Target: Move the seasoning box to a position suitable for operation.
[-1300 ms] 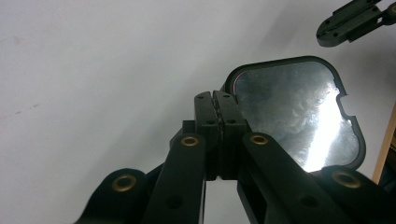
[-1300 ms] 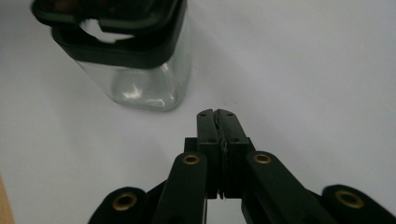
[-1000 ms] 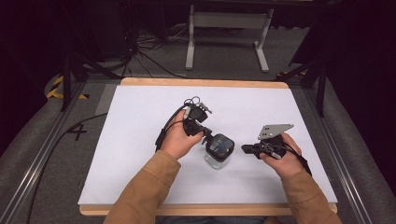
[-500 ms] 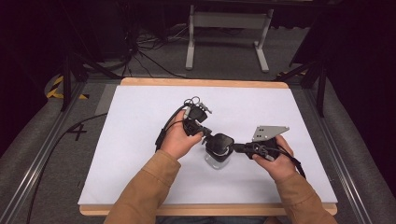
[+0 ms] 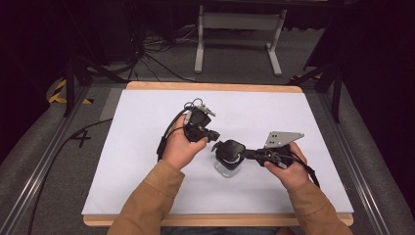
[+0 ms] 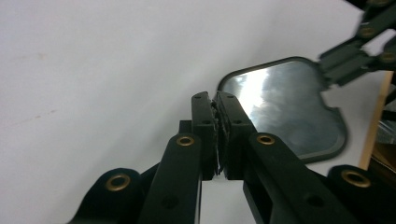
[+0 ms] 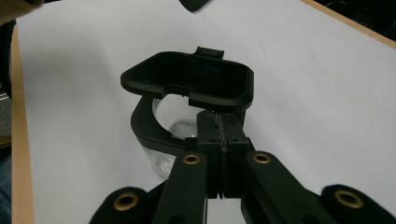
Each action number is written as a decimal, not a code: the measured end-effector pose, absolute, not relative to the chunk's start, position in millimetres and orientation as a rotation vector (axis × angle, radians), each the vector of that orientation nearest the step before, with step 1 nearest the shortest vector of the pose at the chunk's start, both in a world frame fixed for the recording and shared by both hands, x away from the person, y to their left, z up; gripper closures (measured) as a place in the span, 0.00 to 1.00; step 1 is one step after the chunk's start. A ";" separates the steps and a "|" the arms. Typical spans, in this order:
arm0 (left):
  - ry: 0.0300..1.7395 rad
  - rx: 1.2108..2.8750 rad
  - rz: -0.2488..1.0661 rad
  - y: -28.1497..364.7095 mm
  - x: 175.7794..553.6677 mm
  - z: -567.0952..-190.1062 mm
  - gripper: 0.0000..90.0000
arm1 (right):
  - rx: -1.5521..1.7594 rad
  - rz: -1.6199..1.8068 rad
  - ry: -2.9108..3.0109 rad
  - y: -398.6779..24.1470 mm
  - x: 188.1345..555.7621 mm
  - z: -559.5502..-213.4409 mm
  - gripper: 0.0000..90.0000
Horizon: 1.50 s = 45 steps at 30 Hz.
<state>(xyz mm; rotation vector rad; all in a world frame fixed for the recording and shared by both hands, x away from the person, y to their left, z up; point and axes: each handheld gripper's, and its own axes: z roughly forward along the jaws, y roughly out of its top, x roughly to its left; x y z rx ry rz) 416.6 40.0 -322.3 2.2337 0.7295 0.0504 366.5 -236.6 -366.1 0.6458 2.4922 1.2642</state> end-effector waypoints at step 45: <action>0.646 2.085 0.185 9.7 352.8 -349.5 1.00 | 0.703 1.257 2.513 -229.2 370.6 -372.8 1.00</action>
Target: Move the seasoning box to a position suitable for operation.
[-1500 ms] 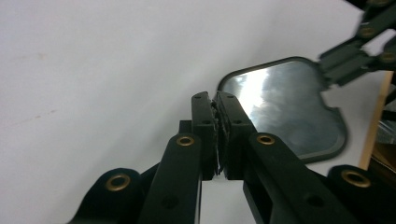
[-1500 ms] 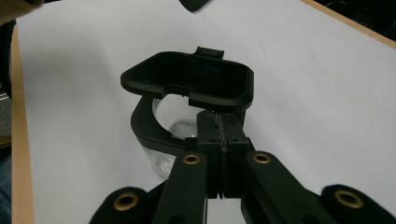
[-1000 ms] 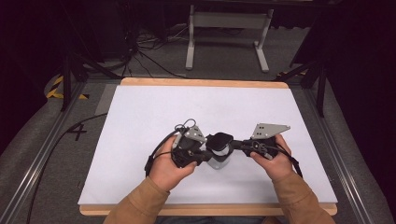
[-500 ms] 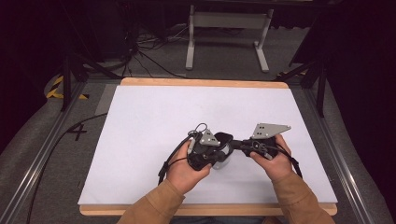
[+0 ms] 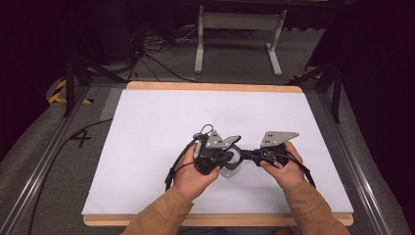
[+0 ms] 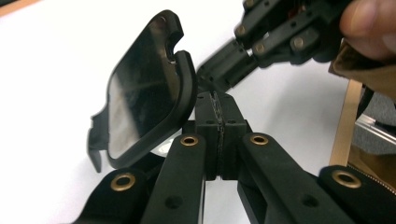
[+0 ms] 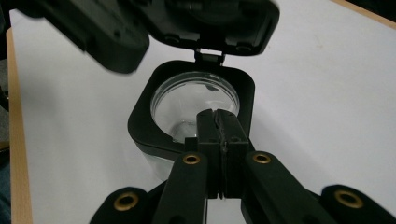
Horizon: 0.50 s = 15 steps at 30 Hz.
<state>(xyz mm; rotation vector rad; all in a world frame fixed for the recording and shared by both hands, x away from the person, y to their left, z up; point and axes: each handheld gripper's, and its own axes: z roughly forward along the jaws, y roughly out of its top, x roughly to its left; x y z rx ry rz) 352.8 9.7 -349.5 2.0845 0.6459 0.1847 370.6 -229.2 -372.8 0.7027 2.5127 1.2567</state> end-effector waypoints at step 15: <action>0.749 1.955 0.264 38.6 368.1 -335.3 1.00 | 0.707 1.266 2.509 -230.0 370.9 -374.4 1.00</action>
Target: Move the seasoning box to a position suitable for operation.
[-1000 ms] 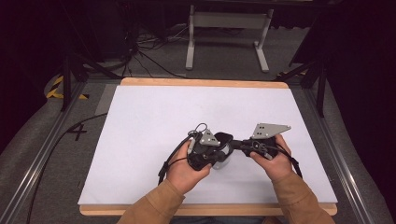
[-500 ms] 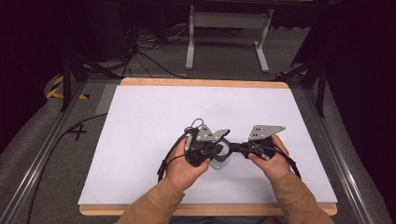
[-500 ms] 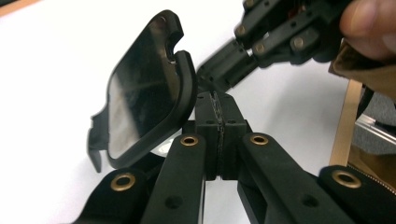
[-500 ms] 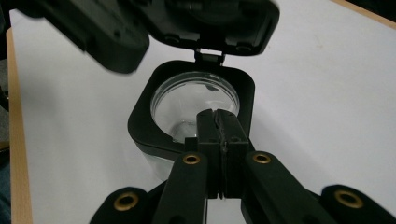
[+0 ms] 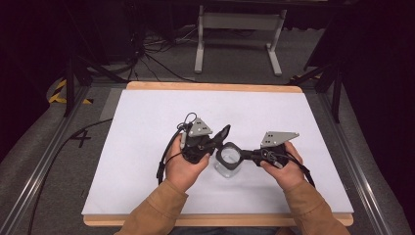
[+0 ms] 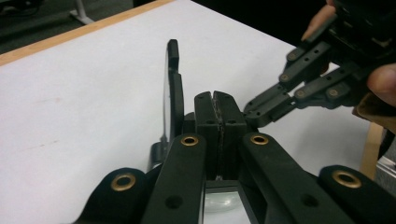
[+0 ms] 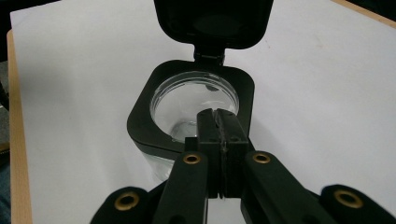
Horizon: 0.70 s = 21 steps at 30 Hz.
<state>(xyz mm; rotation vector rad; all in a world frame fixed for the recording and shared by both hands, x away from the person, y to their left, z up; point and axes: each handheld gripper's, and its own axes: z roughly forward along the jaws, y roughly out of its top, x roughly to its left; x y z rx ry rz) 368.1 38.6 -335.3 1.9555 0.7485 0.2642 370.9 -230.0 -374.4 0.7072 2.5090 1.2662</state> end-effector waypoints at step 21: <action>0.789 1.905 0.221 53.3 374.2 -338.4 0.99 | 0.696 1.243 2.504 -228.5 368.9 -373.5 1.00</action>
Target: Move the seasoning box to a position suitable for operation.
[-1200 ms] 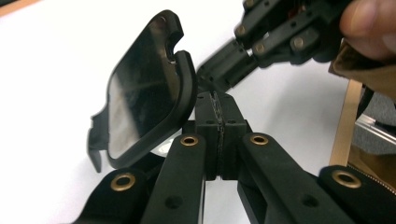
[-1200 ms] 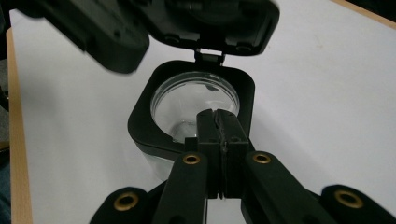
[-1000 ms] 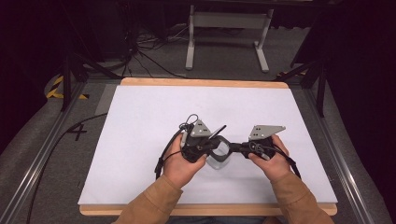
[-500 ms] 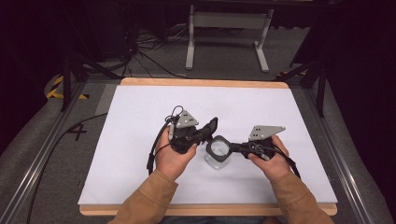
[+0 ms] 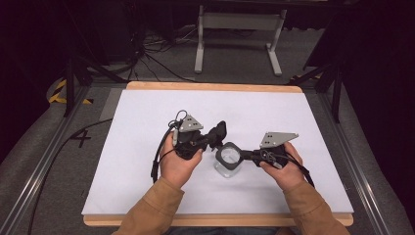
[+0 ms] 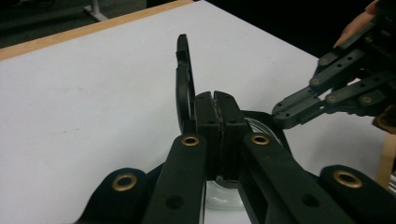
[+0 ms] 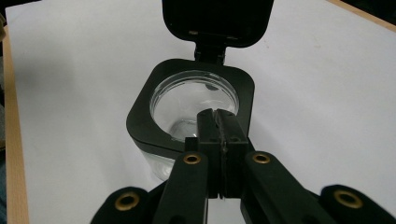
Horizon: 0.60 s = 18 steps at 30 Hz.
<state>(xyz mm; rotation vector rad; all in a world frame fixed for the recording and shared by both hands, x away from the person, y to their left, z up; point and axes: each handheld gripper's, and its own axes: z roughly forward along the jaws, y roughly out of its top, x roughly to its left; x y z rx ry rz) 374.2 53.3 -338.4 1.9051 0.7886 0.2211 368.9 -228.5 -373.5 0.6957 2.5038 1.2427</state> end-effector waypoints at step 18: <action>0.796 2.122 0.218 89.3 362.4 -340.0 0.88 | 0.812 1.226 2.433 -250.3 377.4 -373.9 1.00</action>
